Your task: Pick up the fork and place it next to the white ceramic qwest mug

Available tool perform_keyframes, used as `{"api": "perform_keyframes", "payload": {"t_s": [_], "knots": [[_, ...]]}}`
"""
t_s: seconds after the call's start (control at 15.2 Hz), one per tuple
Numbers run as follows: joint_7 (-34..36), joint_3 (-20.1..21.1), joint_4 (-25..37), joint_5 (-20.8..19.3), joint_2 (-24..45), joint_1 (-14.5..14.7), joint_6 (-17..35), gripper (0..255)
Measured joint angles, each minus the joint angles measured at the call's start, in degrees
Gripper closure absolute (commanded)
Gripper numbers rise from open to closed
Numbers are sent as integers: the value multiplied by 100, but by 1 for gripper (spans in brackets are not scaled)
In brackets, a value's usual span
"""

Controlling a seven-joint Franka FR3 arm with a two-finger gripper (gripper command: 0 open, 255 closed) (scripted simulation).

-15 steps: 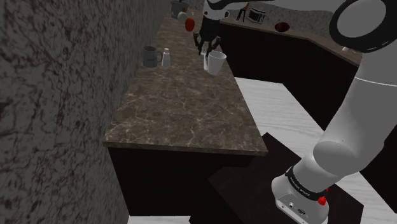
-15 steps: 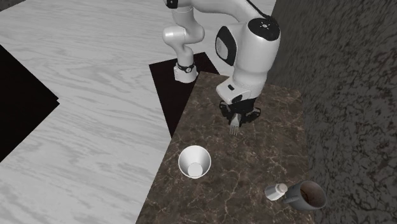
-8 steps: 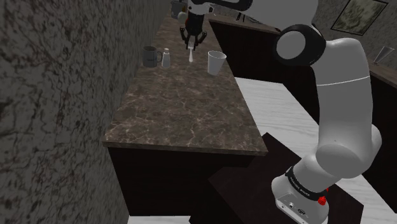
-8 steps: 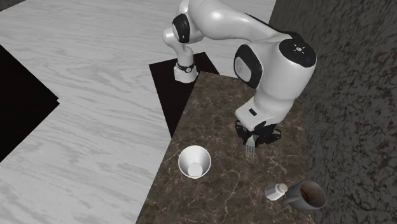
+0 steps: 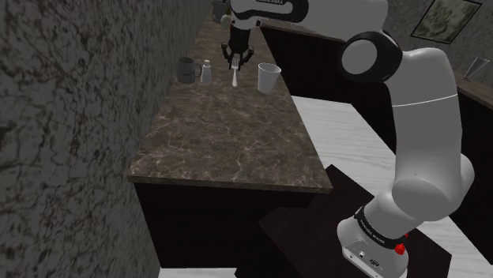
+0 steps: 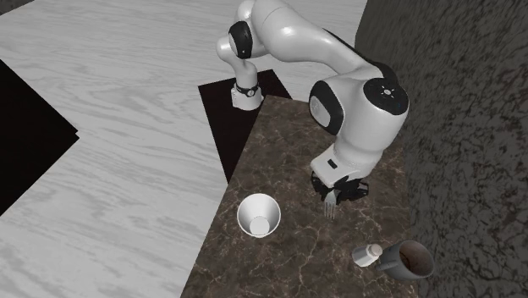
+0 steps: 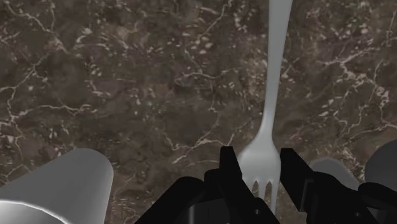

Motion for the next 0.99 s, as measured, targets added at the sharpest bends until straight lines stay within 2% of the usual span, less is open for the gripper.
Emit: {"api": "perform_keyframes", "payload": {"t_s": [0.53, 0.99], "knots": [[60, 4, -836, -5, -124, -71, 703, 255], [88, -12, -1239, -30, -39, -104, 1190, 255]]}}
